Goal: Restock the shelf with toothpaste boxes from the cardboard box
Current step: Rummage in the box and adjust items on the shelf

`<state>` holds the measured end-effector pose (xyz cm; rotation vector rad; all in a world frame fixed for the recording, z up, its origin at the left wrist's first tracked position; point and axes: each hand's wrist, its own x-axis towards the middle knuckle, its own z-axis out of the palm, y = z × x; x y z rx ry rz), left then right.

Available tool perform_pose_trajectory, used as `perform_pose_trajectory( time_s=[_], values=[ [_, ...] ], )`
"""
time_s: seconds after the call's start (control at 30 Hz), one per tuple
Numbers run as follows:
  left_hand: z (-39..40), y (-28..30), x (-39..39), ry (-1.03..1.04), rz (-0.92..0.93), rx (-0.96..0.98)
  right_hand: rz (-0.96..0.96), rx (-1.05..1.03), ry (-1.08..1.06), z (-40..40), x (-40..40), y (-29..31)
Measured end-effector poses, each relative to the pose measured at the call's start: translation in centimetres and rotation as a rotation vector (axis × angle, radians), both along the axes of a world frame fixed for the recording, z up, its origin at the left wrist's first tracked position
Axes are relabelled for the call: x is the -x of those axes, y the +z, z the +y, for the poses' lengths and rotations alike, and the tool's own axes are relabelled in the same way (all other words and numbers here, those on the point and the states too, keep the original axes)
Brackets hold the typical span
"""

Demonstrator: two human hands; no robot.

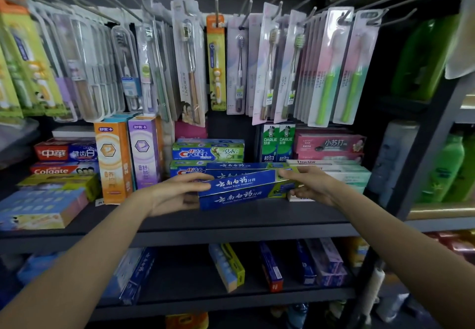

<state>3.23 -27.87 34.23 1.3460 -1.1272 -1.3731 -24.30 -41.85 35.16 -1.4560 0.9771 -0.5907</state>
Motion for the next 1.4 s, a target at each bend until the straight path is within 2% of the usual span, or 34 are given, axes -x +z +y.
perform_pose_trajectory(
  time_s=[0.07, 0.13, 0.2, 0.33, 0.43, 0.5, 0.57, 0.7, 0.73, 0.9, 1.07, 1.17, 1.23, 1.3, 1.37, 1.4],
  values=[
    [-0.1, -0.6, 0.4, 0.142, 0.050, 0.027, -0.041, -0.068, -0.023, 0.0, -0.4, -0.3],
    [-0.6, -1.3, 0.5, 0.304, 0.121, 0.056, -0.020, -0.003, -0.003, 0.2, -0.9, -0.7],
    [-0.8, -1.4, 0.4, 0.383, 0.163, 0.069, 0.120, 0.223, 0.019, 0.3, -1.2, -1.1],
    [-1.3, -1.8, 0.2, 0.471, 0.080, 0.043, 0.433, 0.601, 0.051, 0.1, -1.5, -1.5],
    [-1.5, -2.3, 0.5, 0.475, 0.045, 0.033, 0.658, 0.752, 0.118, -0.5, -1.8, -2.2],
    [-1.6, -3.1, 0.8, 0.433, 0.019, 0.035, 0.688, 0.781, 0.107, -0.6, -2.0, -2.5],
    [-1.8, -4.3, 0.9, 0.428, -0.095, 0.041, 0.723, 0.813, 0.097, -0.5, -2.2, -2.7],
    [-2.8, -6.2, 1.9, 0.452, -0.569, 0.100, 0.812, 0.875, 0.075, -0.3, -2.5, -3.6],
    [-3.1, -6.4, 2.3, 0.489, -0.633, 0.124, 0.817, 0.874, 0.069, -0.4, -2.6, -3.9],
    [-4.2, -6.9, 3.6, 0.575, -0.652, 0.120, 0.840, 0.943, 0.024, -0.5, -2.1, -4.9],
    [-4.5, -7.6, 4.4, 0.631, -0.694, 0.157, 0.950, 1.042, 0.019, 0.2, -2.2, -6.2],
    [-2.7, -8.1, 5.1, 0.694, -0.768, 0.298, 0.867, 1.205, -0.030, 1.5, -2.3, -6.7],
    [-0.5, -8.9, 5.0, 0.709, -0.870, 0.551, 0.670, 1.401, -0.043, 3.6, -2.7, -7.0],
    [2.7, -11.0, 5.2, 0.655, -0.981, 0.736, 0.451, 1.519, 0.103, 6.8, -3.6, -8.4],
    [6.9, -15.1, 5.5, 0.547, -1.049, 0.712, 0.332, 1.544, 0.358, 10.2, -4.6, -11.5],
    [9.2, -17.9, 5.5, 0.491, -1.083, 0.649, 0.340, 1.520, 0.498, 11.7, -5.0, -14.0]
  ],
)
